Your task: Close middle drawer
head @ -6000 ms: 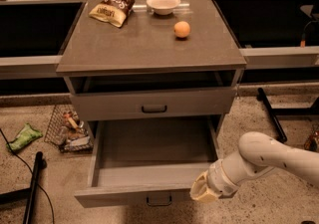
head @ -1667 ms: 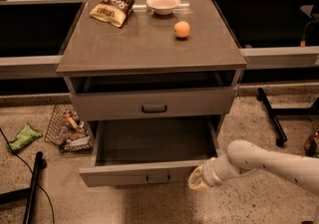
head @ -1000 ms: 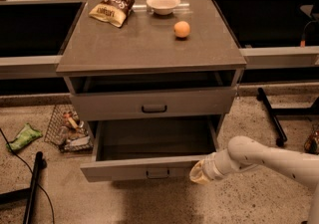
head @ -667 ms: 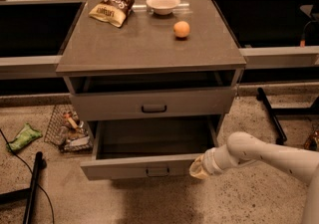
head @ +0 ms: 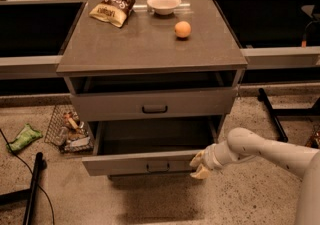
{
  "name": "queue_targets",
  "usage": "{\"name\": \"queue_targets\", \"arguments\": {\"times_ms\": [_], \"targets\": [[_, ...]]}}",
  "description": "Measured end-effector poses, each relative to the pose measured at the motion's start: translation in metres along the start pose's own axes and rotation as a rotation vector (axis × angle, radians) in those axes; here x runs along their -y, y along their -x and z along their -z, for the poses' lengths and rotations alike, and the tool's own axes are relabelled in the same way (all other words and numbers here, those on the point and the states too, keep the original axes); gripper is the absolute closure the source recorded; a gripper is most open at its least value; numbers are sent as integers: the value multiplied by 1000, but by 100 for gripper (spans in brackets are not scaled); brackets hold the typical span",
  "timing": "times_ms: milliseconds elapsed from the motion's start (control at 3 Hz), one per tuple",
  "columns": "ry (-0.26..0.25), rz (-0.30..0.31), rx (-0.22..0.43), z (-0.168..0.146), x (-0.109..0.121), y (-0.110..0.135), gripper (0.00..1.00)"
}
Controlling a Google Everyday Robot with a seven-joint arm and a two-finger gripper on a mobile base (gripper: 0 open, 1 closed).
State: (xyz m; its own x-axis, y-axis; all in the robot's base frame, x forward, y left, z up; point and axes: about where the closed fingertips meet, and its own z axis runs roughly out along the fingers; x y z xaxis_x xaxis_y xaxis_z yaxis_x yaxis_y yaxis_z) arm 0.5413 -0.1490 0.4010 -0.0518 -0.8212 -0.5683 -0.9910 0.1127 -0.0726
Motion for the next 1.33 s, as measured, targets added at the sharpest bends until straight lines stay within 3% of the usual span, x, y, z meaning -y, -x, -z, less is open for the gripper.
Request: {"name": "queue_targets", "arguments": {"times_ms": [333, 1333], "targets": [[-1, 0, 0, 1, -1, -1, 0], [20, -15, 17, -14, 64, -2, 0]]}}
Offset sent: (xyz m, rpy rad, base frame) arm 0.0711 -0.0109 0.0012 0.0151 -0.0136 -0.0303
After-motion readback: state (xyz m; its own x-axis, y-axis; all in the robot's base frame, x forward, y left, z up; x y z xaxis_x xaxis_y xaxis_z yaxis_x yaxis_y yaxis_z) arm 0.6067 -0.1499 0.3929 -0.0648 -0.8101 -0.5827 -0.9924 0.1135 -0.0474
